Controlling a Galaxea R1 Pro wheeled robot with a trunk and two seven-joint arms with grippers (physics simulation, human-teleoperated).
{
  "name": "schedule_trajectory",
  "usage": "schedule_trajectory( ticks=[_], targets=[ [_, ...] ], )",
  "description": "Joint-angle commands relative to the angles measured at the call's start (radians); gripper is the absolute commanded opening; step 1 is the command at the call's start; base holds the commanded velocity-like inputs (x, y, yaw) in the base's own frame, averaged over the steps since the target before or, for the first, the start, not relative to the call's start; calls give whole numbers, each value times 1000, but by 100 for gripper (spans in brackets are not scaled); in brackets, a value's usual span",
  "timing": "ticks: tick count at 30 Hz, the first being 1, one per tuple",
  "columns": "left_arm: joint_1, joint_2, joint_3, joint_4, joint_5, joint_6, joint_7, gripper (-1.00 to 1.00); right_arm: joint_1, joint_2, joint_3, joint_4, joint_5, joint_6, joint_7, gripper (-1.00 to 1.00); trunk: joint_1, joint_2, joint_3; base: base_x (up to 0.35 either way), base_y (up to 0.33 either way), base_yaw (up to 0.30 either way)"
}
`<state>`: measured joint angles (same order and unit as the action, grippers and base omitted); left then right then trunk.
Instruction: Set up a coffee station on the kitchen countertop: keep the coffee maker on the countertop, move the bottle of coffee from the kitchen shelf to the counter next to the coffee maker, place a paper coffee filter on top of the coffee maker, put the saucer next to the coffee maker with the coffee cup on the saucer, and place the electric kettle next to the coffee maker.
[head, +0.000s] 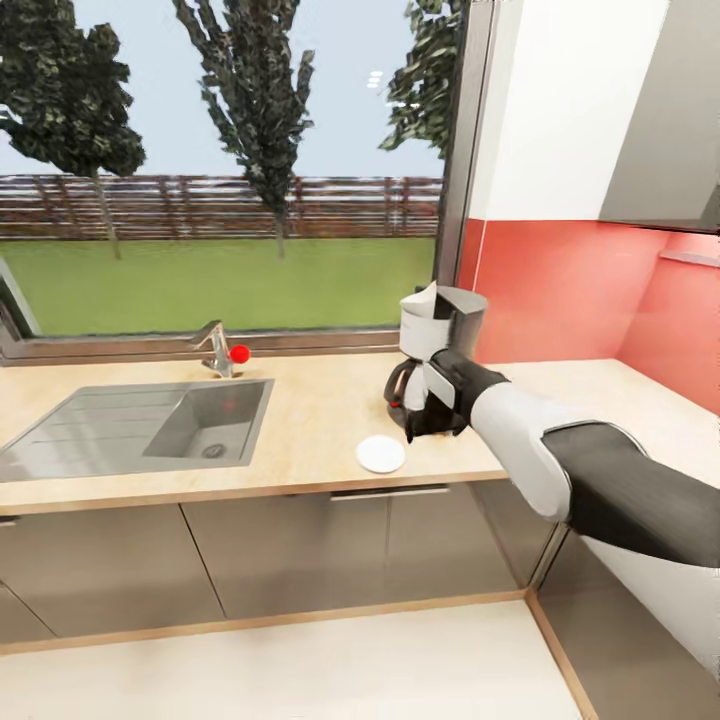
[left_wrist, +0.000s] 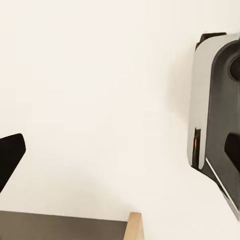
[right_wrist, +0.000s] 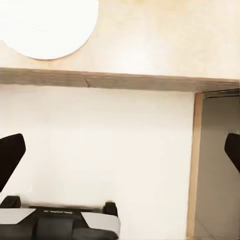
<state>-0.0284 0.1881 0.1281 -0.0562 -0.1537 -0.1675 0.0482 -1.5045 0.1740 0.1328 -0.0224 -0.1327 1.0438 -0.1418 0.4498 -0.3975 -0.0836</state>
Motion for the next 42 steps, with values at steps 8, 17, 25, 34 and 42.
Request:
schedule_trajectory(
  ticks=[8, 17, 25, 34, 42],
  targets=[
    [-3, 0, 9, -4, -8, -7, 2, 100, 69, 0, 8, -2, 42, 3, -4, 100, 0, -3, -2, -173, 0, 0],
    [-2, 1, 13, -61, -4, -7, 2, 100, 272, -4, 8, -2, 41, -97, -7, 100, 0, -3, -2, -9, 0, 0],
    [-2, 1, 18, -59, -2, -84, 2, 100, 537, -9, 8, -2, 40, -449, -4, 100, 0, -3, -2, 0, 0, 0],
    [-2, -2, 20, -62, 0, -90, 2, 100, 798, -16, 8, -1, 48, -925, -7, 100, 0, -3, -2, 0, 0, 0],
    [-2, -28, 20, -62, 0, -91, 2, 100, 1029, -130, 8, -2, 135, -1629, -3, 100, 0, -3, -2, 0, 0, 0]
  ],
)
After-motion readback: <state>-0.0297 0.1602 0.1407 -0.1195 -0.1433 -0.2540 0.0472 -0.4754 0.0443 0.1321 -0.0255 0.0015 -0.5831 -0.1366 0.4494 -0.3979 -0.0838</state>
